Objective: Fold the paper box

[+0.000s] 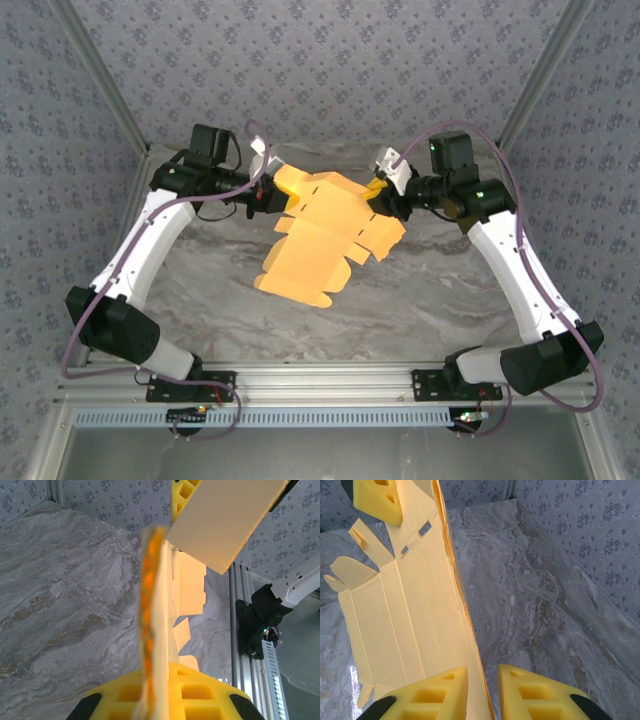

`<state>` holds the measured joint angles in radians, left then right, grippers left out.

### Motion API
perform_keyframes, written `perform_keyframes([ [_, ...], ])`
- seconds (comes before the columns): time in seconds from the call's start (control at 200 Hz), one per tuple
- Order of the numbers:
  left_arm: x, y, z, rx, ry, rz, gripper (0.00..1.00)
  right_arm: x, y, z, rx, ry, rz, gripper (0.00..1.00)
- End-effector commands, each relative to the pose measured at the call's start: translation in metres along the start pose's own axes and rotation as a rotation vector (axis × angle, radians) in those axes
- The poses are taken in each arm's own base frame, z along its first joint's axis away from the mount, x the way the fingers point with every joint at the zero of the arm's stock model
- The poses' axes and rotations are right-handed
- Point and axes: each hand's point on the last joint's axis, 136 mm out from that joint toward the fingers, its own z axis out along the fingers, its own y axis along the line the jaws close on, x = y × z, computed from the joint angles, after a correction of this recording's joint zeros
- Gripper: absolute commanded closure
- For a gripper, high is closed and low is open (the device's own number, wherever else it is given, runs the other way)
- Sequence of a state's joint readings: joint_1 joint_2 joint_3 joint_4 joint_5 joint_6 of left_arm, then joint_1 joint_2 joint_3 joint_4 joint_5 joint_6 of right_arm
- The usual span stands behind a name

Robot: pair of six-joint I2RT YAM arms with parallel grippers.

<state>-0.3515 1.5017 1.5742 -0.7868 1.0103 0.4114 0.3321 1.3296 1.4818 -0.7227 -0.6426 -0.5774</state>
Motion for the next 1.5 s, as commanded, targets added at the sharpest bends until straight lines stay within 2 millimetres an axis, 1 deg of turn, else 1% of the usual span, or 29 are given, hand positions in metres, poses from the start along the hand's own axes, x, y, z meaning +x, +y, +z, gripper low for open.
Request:
perform_keyframes([
  [0.0, -0.014, -0.013, -0.002, 0.043, -0.029, 0.042, 1.00, -0.004, -0.001, 0.002, 0.009, 0.013, -0.019, 0.79],
  [0.12, -0.013, -0.013, -0.001, 0.045, -0.028, 0.030, 1.00, 0.000, -0.003, 0.007, 0.046, 0.048, -0.033, 0.89],
  [0.195, -0.013, -0.010, 0.000, 0.041, -0.032, 0.007, 1.00, 0.006, -0.010, 0.011, 0.120, 0.093, -0.049, 0.95],
  [0.265, -0.013, -0.002, 0.002, 0.015, -0.036, -0.039, 1.00, 0.010, -0.015, 0.012, 0.212, 0.131, -0.085, 1.00],
  [0.32, -0.014, 0.003, 0.003, -0.006, -0.036, -0.079, 1.00, 0.009, -0.020, 0.011, 0.299, 0.144, -0.122, 1.00],
  [0.335, -0.015, 0.004, 0.003, -0.012, -0.036, -0.089, 1.00, 0.013, -0.020, 0.011, 0.322, 0.162, -0.129, 1.00],
  [0.345, -0.015, 0.005, 0.003, -0.015, -0.035, -0.097, 1.00, 0.009, -0.023, 0.010, 0.348, 0.151, -0.140, 1.00],
  [0.375, -0.014, 0.007, 0.003, -0.021, -0.035, -0.116, 1.00, 0.007, -0.026, 0.008, 0.403, 0.147, -0.157, 1.00],
  [0.445, -0.015, 0.009, 0.002, -0.034, -0.040, -0.152, 1.00, 0.010, -0.030, 0.005, 0.504, 0.157, -0.170, 1.00],
  [0.49, -0.014, 0.010, 0.002, -0.043, -0.041, -0.181, 1.00, 0.011, -0.030, 0.004, 0.554, 0.161, -0.188, 1.00],
  [0.515, -0.018, 0.013, 0.002, -0.055, -0.057, -0.175, 1.00, 0.011, -0.029, 0.005, 0.575, 0.165, -0.201, 1.00],
  [0.6, -0.020, 0.021, 0.003, -0.085, -0.069, -0.221, 1.00, 0.009, -0.025, 0.010, 0.646, 0.174, -0.262, 1.00],
  [0.63, -0.020, 0.023, 0.004, -0.090, -0.070, -0.234, 1.00, 0.004, -0.025, 0.010, 0.673, 0.166, -0.279, 1.00],
  [0.64, -0.020, 0.024, 0.004, -0.090, -0.071, -0.237, 1.00, 0.013, -0.023, 0.015, 0.672, 0.190, -0.287, 1.00],
  [0.65, -0.019, 0.024, 0.004, -0.090, -0.070, -0.241, 1.00, 0.014, -0.023, 0.017, 0.679, 0.194, -0.292, 1.00],
  [0.76, -0.018, 0.029, 0.007, -0.095, -0.068, -0.272, 1.00, 0.015, -0.022, 0.022, 0.753, 0.203, -0.339, 1.00],
  [0.909, -0.015, 0.036, 0.008, -0.102, -0.068, -0.300, 0.99, 0.014, -0.018, 0.026, 0.813, 0.185, -0.378, 1.00],
  [1.164, -0.009, 0.048, 0.010, -0.110, -0.064, -0.366, 0.99, 0.027, -0.016, 0.035, 0.868, 0.211, -0.441, 1.00],
  [1.424, -0.001, 0.057, 0.011, -0.128, -0.059, -0.405, 0.99, 0.032, -0.015, 0.039, 0.850, 0.209, -0.416, 1.00],
  [1.454, -0.001, 0.058, 0.010, -0.130, -0.061, -0.407, 0.98, 0.034, -0.014, 0.039, 0.832, 0.207, -0.405, 1.00],
  [1.494, 0.001, 0.059, 0.011, -0.132, -0.062, -0.410, 0.94, 0.035, -0.012, 0.039, 0.795, 0.199, -0.374, 1.00],
])
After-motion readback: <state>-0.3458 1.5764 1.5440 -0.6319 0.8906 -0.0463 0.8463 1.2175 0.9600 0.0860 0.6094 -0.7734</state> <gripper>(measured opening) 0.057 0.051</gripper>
